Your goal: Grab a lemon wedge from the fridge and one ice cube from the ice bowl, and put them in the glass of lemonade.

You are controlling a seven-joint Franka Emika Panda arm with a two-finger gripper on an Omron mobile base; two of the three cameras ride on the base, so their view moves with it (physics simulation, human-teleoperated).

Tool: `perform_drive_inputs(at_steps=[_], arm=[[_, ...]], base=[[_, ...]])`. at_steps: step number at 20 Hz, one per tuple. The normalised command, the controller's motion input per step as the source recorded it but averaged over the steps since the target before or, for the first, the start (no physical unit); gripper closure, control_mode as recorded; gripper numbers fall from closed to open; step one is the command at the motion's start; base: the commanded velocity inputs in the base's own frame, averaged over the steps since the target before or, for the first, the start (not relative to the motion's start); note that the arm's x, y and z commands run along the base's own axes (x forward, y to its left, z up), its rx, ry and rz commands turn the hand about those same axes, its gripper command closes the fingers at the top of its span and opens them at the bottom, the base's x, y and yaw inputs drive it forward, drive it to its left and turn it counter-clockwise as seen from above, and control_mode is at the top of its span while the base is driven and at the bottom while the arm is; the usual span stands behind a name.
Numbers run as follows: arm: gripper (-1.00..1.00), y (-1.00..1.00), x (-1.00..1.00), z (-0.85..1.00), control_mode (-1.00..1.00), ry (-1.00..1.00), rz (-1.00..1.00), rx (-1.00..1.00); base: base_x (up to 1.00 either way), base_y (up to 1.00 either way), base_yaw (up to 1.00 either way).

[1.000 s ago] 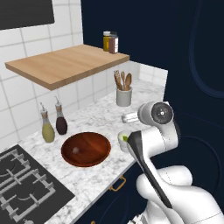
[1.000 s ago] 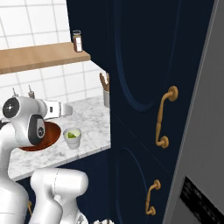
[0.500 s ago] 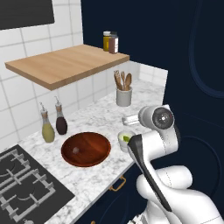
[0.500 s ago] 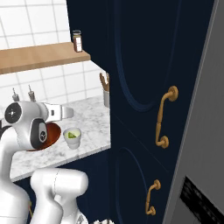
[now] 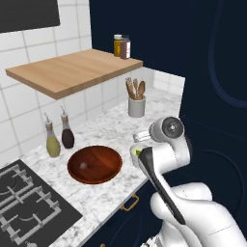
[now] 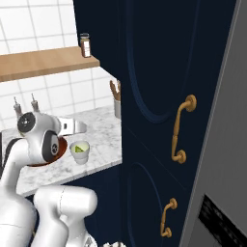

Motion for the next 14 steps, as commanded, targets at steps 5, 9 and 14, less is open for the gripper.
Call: perform_drive_inputs(at_steps=[5, 9, 14], arm=[[-1.0, 0.02, 0.82, -0.77, -1.0, 0.66, -0.01, -0.07], [-1.0, 0.0, 0.18, -0.18, -1.0, 0.18, 0.0, -0.04], [-1.0, 0.08, 0.31, -0.68, -1.0, 0.1, 0.0, -0.1]], base=[[0.0, 0.0, 0.0], [0.0, 0.0, 0.0], [0.0, 0.0, 0.0]])
